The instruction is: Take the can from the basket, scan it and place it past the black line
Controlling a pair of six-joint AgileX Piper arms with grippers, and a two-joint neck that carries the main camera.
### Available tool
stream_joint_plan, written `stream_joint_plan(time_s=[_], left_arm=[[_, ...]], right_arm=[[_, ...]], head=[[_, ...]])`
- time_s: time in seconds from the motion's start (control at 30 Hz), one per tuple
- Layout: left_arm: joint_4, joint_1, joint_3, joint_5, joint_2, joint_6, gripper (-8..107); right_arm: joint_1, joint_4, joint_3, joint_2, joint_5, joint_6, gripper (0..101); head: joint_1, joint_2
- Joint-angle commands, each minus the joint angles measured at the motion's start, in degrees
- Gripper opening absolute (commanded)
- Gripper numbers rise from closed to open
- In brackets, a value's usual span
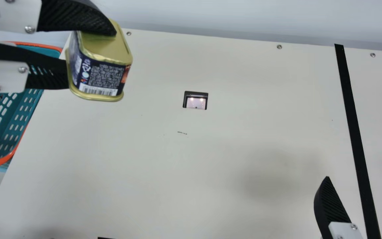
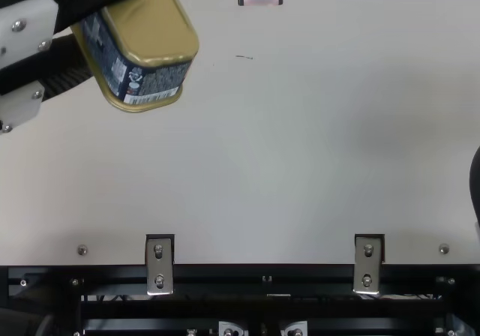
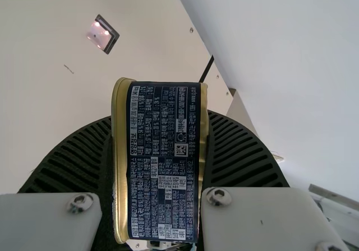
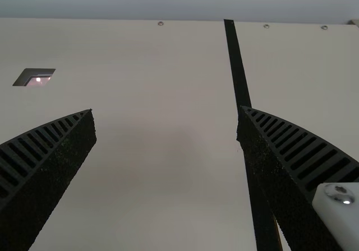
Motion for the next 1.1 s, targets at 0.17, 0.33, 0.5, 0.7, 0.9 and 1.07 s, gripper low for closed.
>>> stream_joint_plan(time_s=[0.17,0.33,0.5,0.7,0.9,1.07], left_arm=[[6.47,-5.03,3.89,-6.34,-1.37,3.67,10],[13.52,-9.22,6.56,-11.73,-1.81,4.23,10],[21.1,-12.36,8.56,-16.69,-1.92,3.87,10],[29.47,-14.38,10.38,-21.36,-2.01,3.34,10],[35.11,-15.77,12.34,-24.79,-2.22,2.65,10],[39.33,-16.73,14.21,-27.15,-2.36,1.73,10]], right_arm=[[0.0,0.0,0.0,0.0,0.0,0.0,101],[0.0,0.0,0.0,0.0,0.0,0.0,101],[0.0,0.0,0.0,0.0,0.0,0.0,101],[0.0,0.0,0.0,0.0,0.0,0.0,101],[0.0,0.0,0.0,0.0,0.0,0.0,101],[0.0,0.0,0.0,0.0,0.0,0.0,101]], head=[[-1.87,-0.6],[-1.87,-0.6],[-1.87,-0.6],[-1.87,-0.6],[-1.87,-0.6],[-1.87,-0.6]])
